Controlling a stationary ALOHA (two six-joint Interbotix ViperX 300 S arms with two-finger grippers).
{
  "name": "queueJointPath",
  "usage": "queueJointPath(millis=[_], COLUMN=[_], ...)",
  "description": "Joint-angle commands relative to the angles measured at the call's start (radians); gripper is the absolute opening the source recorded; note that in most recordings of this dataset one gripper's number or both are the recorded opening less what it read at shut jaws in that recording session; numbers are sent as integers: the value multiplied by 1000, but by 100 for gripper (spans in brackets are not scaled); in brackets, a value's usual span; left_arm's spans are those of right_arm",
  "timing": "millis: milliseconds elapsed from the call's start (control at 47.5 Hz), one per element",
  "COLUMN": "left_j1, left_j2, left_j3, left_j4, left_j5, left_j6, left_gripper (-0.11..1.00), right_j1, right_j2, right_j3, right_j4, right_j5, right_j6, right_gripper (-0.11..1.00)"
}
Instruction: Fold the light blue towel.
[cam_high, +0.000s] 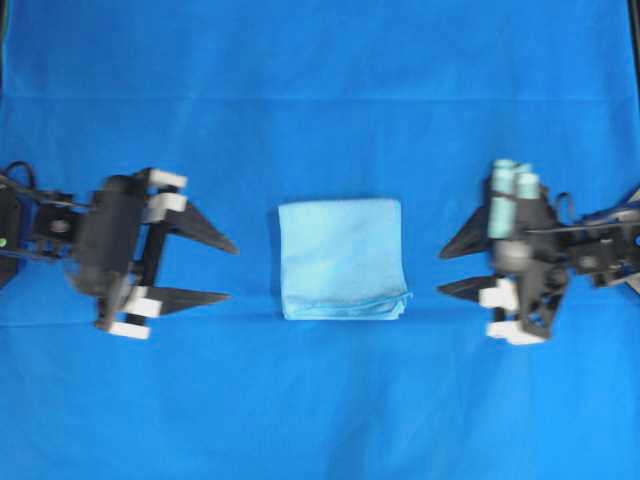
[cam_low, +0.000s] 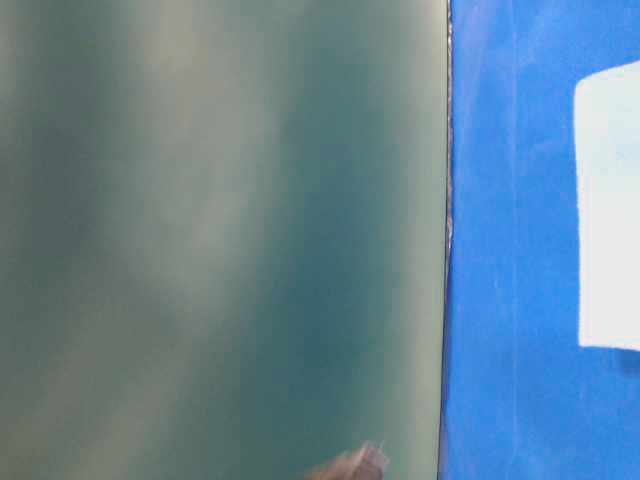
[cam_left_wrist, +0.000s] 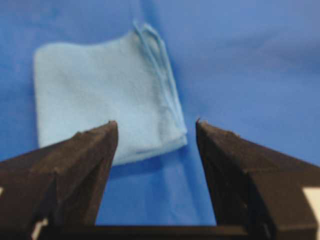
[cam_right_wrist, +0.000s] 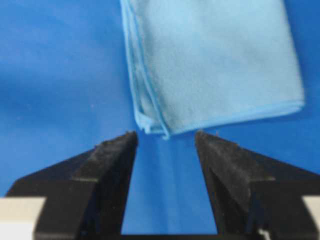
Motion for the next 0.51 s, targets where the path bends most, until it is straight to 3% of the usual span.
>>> queueJointPath(millis=[0,253,484], left_j1=[-3,5,55], left_j2=[-92,-351,-580], left_j3=[43,181,311], left_j4=[0,2,2], left_j5=[-35,-35,-8], left_j6=[-3,-3,-3], left_gripper=[61,61,61], right_j1=[-6,-40,-137], right_j2=[-104,-371,-574], right_j3=[31,172,321], right_j4=[-21,-78,-92], right_j5=[-9,-14,-54], right_j6=[2,2,2], right_gripper=[56,56,56])
